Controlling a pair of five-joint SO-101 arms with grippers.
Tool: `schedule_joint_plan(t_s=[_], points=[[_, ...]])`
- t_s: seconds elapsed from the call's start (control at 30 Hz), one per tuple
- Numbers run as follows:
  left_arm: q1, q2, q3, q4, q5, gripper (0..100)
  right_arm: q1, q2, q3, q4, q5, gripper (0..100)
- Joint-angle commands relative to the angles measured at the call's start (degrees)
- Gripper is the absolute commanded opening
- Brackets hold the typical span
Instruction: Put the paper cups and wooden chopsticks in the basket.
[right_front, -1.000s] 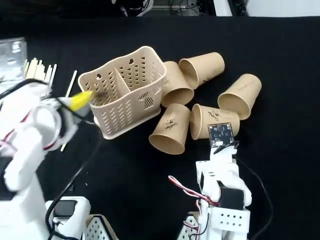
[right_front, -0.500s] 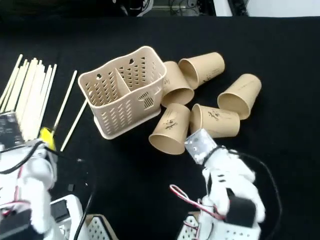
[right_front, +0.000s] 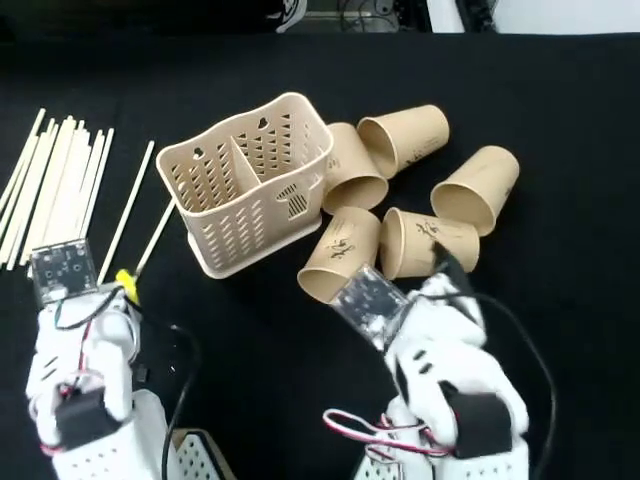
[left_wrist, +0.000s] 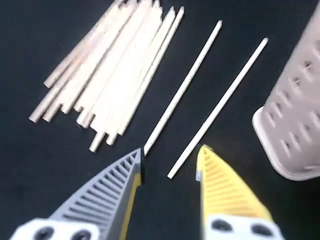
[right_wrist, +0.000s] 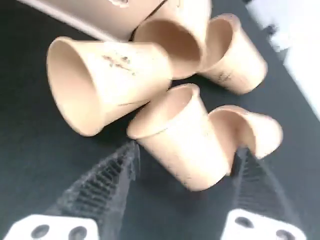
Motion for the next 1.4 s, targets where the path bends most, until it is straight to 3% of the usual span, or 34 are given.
schedule_joint_plan(t_s=[0.0, 0.17, 0.27, 0.6, 0.83, 0.93, 1.13, 1.27, 1.37], points=[[0.40, 0.88, 10.33, -10.55, 3.78, 24, -9.58, 10.33, -1.71, -3.08, -5.01, 35.2], [-0.04, 0.88, 13.93, -10.99, 3.60, 28, -17.23, 19.30, -1.45, -7.56, -6.51, 33.7], [0.13, 0.79, 14.73, -12.31, 3.60, 28, -18.02, 22.46, 0.92, -15.03, -6.77, 33.7], [-0.13, 0.79, 14.90, -12.31, 3.60, 28, -9.23, 26.42, 17.80, -47.30, -1.58, 33.2], [-0.13, 0.79, 14.90, -12.22, 3.60, 28, -9.23, 26.15, 24.40, -61.63, 5.98, 11.6], [-0.13, 0.79, 14.90, -12.22, 3.60, 28, -9.23, 26.07, 24.40, -62.15, 5.98, 0.6], [-0.13, 0.79, 14.90, -12.22, 3.52, 28, -9.14, 26.07, 21.49, -60.48, 5.01, 1.1], [-0.13, 0.79, 15.52, -12.48, 3.52, 28, -8.62, 26.07, 11.03, -45.98, -0.18, 1.1], [-0.04, 0.79, 15.60, -12.57, 3.52, 28, -8.62, 26.33, 2.42, -33.58, 1.41, 1.1]])
